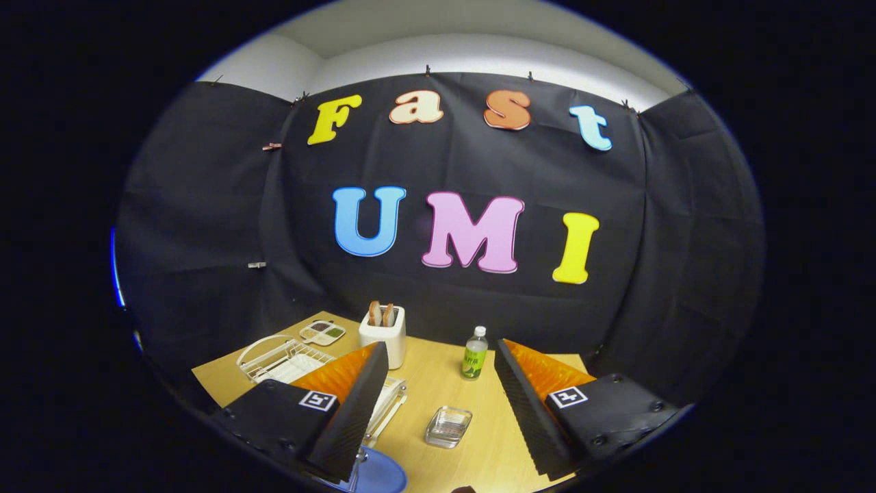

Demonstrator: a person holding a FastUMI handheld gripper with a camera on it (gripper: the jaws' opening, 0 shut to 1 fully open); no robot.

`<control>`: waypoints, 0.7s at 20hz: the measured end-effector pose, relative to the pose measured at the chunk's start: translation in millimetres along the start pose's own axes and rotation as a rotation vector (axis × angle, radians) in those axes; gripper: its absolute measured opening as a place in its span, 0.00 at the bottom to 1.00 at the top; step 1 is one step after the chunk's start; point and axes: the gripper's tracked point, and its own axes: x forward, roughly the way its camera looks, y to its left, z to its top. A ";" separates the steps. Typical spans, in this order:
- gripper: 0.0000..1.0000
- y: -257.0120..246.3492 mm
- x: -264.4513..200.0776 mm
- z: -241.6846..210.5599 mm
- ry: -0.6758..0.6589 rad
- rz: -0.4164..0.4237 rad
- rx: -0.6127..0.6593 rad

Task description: Take the plate from the dish rack, then take the spoon from the basket and place it into the plate.

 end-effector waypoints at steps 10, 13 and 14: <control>0.96 1.6 -10.9 -4.9 0.032 -0.014 0.045; 0.96 1.5 -12.5 -8.5 0.046 -0.017 0.051; 0.96 1.7 -12.4 -9.3 0.049 -0.017 0.057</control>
